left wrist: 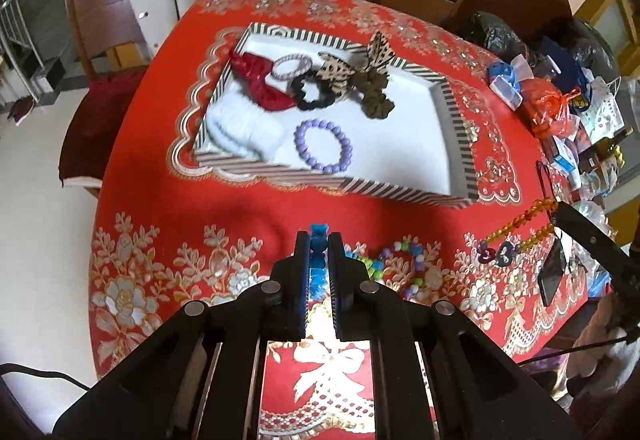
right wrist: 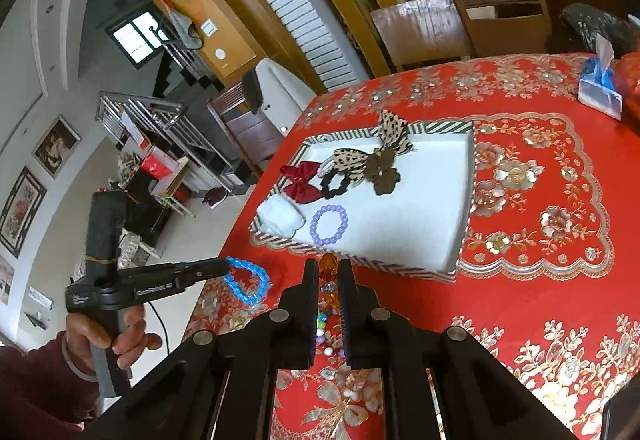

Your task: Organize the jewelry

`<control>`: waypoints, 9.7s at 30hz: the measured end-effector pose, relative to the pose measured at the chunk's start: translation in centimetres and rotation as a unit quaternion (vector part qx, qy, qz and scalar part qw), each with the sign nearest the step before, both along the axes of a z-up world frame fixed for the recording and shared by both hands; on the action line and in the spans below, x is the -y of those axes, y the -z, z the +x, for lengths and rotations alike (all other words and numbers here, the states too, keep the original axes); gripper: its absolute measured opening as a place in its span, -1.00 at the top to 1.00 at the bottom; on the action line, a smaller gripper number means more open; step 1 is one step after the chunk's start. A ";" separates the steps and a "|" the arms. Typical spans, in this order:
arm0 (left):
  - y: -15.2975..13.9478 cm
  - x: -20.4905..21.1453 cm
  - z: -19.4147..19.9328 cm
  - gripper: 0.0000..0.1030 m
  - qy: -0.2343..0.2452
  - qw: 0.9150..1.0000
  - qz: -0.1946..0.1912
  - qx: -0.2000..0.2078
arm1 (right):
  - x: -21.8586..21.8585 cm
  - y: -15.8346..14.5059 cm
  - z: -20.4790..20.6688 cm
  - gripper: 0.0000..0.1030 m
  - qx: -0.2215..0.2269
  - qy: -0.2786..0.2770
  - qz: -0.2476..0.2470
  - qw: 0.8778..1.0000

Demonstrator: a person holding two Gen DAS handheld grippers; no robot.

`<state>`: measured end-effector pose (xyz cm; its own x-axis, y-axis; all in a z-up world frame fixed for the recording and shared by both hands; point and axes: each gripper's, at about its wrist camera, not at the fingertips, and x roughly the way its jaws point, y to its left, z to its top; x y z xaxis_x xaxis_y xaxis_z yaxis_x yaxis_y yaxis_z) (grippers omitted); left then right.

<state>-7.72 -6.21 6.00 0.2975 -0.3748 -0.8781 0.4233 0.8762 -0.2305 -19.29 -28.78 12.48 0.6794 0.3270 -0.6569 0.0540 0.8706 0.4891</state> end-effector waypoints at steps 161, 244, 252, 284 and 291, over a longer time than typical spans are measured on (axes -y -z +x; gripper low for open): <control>8.5 5.3 0.5 0.79 -0.025 0.996 0.023 -0.080 | -1.6 10.4 1.5 0.83 -0.113 0.018 -0.093 0.989; 8.7 13.5 10.0 0.79 0.029 0.997 0.056 -0.053 | 6.4 10.1 18.3 0.83 -0.166 0.043 -0.130 0.977; 9.7 15.2 10.0 0.79 0.034 0.996 0.058 -0.062 | 6.7 11.4 19.9 0.83 -0.177 0.047 -0.193 0.964; 5.0 11.1 8.0 0.03 -0.005 0.995 0.090 0.034 | 3.6 6.4 11.4 0.21 -0.106 0.095 -0.082 0.986; 3.9 8.3 7.0 0.03 -0.035 0.993 0.098 0.056 | 0.8 6.1 10.0 0.19 -0.100 0.085 -0.091 0.987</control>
<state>-0.69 -14.52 2.11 0.4165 -0.1752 -0.8921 0.3737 0.9275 -0.0077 -9.24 -29.54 6.34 0.5654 0.0834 -0.8206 0.2864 0.9131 0.2902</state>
